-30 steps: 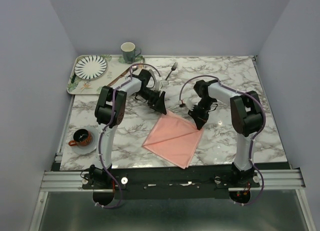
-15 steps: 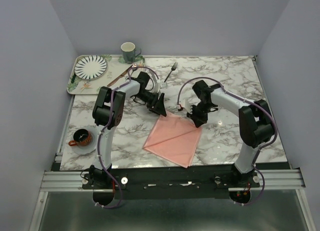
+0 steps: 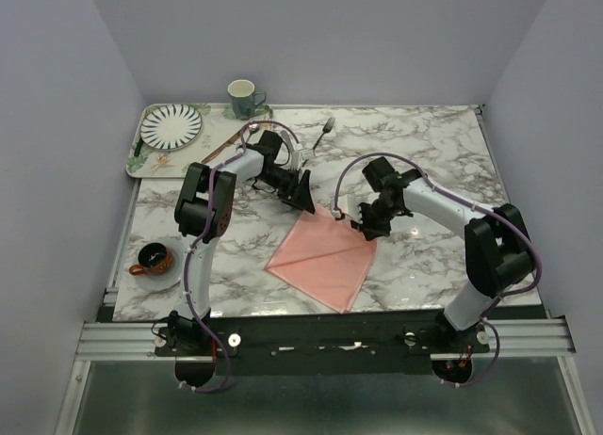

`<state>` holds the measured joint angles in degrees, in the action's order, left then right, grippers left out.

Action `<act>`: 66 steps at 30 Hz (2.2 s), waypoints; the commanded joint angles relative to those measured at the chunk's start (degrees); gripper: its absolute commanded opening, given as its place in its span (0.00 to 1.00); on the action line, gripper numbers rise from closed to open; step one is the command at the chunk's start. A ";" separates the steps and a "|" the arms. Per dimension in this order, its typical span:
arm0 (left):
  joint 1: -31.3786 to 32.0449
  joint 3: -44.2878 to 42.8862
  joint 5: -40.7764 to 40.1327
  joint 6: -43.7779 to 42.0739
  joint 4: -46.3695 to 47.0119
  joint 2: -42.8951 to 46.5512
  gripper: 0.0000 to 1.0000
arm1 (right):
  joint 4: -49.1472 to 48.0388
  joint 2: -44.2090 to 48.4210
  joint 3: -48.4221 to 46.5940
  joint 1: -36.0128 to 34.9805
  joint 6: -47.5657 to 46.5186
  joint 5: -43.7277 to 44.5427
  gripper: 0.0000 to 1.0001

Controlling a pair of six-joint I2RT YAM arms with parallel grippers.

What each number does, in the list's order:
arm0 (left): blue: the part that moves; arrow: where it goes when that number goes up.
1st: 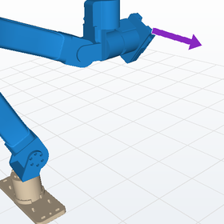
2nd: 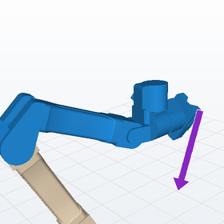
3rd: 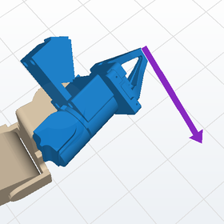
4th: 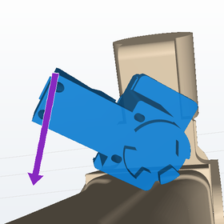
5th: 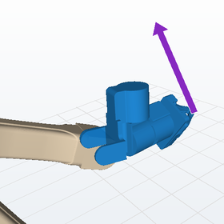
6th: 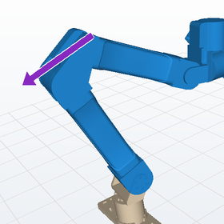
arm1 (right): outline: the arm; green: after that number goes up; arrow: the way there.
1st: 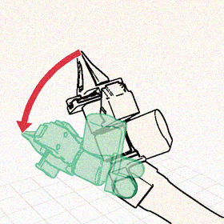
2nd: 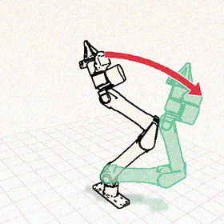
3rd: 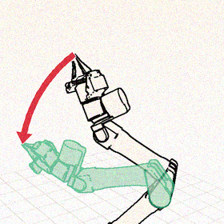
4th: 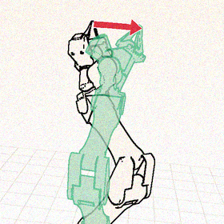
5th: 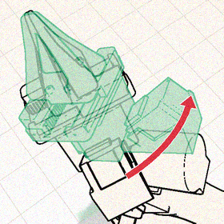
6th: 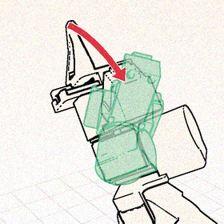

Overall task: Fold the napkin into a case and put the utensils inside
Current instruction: Pick up the upper triangle-folded napkin from the center of the board, then turn over the upper triangle folded napkin at the center of the board.

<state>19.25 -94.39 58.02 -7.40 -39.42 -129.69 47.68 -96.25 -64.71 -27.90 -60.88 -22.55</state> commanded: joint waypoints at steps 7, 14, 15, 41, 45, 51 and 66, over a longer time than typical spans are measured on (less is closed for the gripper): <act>-0.96 -1.50 -5.99 -1.39 2.42 -2.76 0.59 | -1.19 1.33 1.43 -0.49 0.06 -0.92 0.01; -0.96 -1.68 -6.52 -1.13 2.42 -2.85 0.40 | -0.92 1.15 1.51 -0.49 1.20 -0.92 0.01; -0.96 -1.59 -6.52 -1.21 2.42 -2.76 0.37 | -0.92 1.15 1.43 -0.40 1.38 -0.92 0.01; -0.96 7.73 -6.07 -3.41 12.78 11.29 0.00 | 2.86 -3.95 -7.62 9.18 17.73 -7.25 0.01; -1.14 7.90 -5.90 -4.99 13.05 12.79 0.00 | 2.42 -3.33 -8.59 11.46 18.61 -7.25 0.01; -2.19 8.25 -5.29 -5.34 14.81 14.81 0.00 | 1.28 -2.54 -8.77 13.31 19.31 -6.72 0.01; -2.20 11.51 -3.96 -6.84 19.37 19.56 0.00 | -0.22 -1.66 -11.22 13.93 17.11 -6.29 0.01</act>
<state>17.67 -84.20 53.56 -12.47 -23.24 -114.45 47.42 -99.53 -73.25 -14.50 -42.17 -29.50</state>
